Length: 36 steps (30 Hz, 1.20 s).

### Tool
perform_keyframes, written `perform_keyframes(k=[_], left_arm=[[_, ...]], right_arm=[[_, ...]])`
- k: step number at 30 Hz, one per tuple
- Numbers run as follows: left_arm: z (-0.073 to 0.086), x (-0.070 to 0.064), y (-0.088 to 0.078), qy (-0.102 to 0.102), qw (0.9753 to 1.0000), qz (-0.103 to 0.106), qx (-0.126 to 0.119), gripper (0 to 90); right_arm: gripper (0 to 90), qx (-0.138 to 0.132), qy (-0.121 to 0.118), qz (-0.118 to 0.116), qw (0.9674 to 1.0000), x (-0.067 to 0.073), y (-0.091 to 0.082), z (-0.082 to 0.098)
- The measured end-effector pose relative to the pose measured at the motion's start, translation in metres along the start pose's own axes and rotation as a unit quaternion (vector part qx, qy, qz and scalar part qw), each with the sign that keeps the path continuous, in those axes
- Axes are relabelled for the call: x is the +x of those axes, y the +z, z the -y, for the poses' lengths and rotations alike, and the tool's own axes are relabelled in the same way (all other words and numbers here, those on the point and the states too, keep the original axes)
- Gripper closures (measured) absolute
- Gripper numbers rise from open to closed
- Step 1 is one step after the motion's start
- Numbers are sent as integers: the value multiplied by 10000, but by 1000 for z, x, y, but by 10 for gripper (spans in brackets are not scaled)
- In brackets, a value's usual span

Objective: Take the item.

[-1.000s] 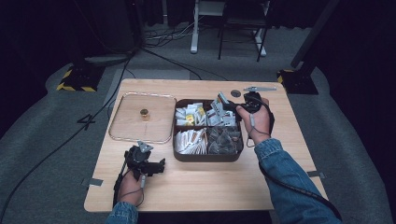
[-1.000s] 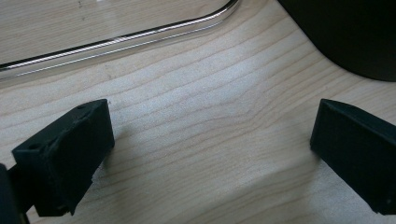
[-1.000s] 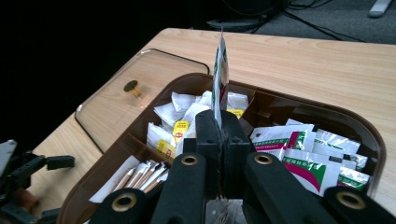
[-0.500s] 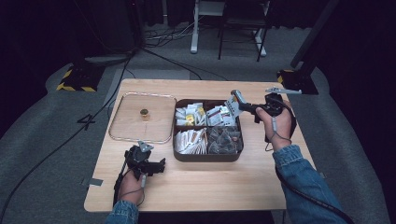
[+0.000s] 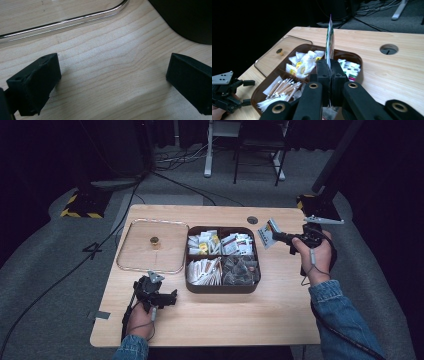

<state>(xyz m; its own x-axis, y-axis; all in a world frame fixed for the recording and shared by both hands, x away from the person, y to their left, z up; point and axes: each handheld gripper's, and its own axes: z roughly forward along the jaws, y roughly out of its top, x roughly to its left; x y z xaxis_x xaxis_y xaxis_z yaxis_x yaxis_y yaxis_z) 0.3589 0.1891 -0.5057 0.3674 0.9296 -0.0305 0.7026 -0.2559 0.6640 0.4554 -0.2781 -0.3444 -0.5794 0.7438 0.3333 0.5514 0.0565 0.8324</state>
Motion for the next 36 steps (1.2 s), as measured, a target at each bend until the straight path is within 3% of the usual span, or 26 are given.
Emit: perform_keyframes(k=[9,17,19,26,36], left_arm=[[0,0,0,-2,10000,0,0,0],[0,0,0,4,10000,0,2,0],[0,0,0,-6,10000,-4,1,0],[0,0,0,7,10000,6,-3,0],[0,0,0,-3,10000,-5,3,0]], right_arm=[[890,-20,179,226,9996,-24,-18,12],[890,-70,270,230,9993,-46,-35,36],[890,-132,447,138,9988,-51,-38,48],[890,-245,580,119,9979,-54,-35,73],[890,29,509,281,9983,-56,-27,91]])
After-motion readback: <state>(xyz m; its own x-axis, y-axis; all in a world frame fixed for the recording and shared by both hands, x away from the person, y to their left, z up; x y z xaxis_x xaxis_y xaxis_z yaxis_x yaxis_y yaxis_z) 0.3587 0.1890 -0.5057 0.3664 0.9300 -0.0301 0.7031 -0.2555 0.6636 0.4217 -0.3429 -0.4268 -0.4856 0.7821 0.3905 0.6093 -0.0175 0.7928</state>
